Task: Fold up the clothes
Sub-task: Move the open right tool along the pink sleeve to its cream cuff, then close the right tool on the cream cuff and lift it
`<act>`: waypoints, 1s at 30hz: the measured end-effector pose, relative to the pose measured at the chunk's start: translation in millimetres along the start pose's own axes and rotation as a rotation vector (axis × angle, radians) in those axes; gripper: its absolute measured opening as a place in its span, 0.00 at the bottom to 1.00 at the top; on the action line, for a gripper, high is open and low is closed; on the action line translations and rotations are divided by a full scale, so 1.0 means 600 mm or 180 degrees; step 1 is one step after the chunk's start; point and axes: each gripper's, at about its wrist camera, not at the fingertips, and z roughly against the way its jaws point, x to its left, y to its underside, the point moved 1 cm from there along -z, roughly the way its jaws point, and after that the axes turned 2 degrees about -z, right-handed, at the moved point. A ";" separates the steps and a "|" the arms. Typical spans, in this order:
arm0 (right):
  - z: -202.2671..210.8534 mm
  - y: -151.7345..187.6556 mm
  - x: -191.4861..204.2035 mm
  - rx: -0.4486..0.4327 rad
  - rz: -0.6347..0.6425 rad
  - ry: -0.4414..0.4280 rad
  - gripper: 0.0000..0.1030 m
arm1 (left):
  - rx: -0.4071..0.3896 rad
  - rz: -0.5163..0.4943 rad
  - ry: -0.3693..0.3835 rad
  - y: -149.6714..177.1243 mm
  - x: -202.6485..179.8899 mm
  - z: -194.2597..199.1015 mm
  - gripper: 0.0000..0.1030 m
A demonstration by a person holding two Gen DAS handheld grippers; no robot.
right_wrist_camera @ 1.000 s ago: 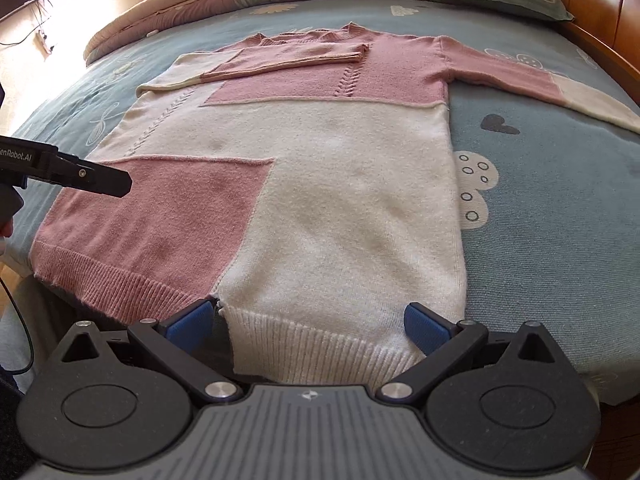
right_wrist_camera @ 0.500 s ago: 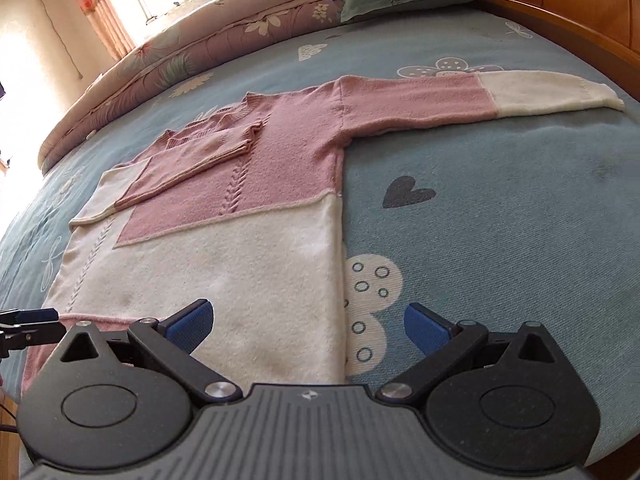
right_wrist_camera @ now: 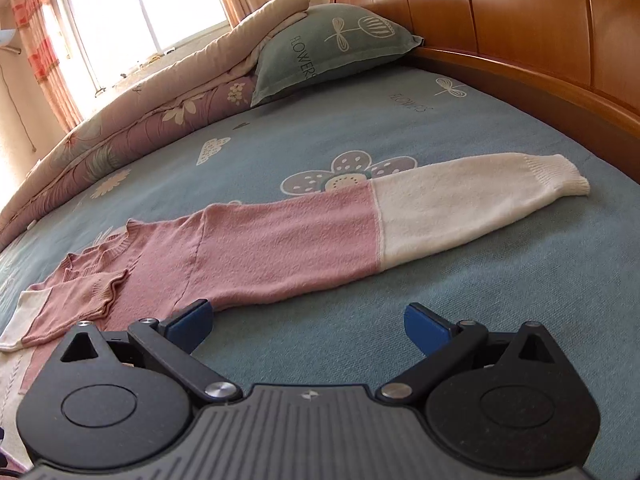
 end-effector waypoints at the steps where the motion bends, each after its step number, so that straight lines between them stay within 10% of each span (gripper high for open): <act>1: -0.008 -0.010 -0.020 -0.0022 -0.0155 -0.0008 1.00 | -0.0001 0.0007 -0.0005 0.000 0.000 0.000 0.99; 11: -0.041 -0.040 -0.162 -0.0278 -0.1355 -0.0543 1.00 | 0.0073 -0.0115 -0.0133 -0.007 -0.008 -0.012 0.99; 30: -0.121 -0.095 -0.171 -0.0681 -0.0976 -0.0456 1.00 | 0.0132 -0.0139 -0.0220 -0.016 -0.013 -0.021 0.99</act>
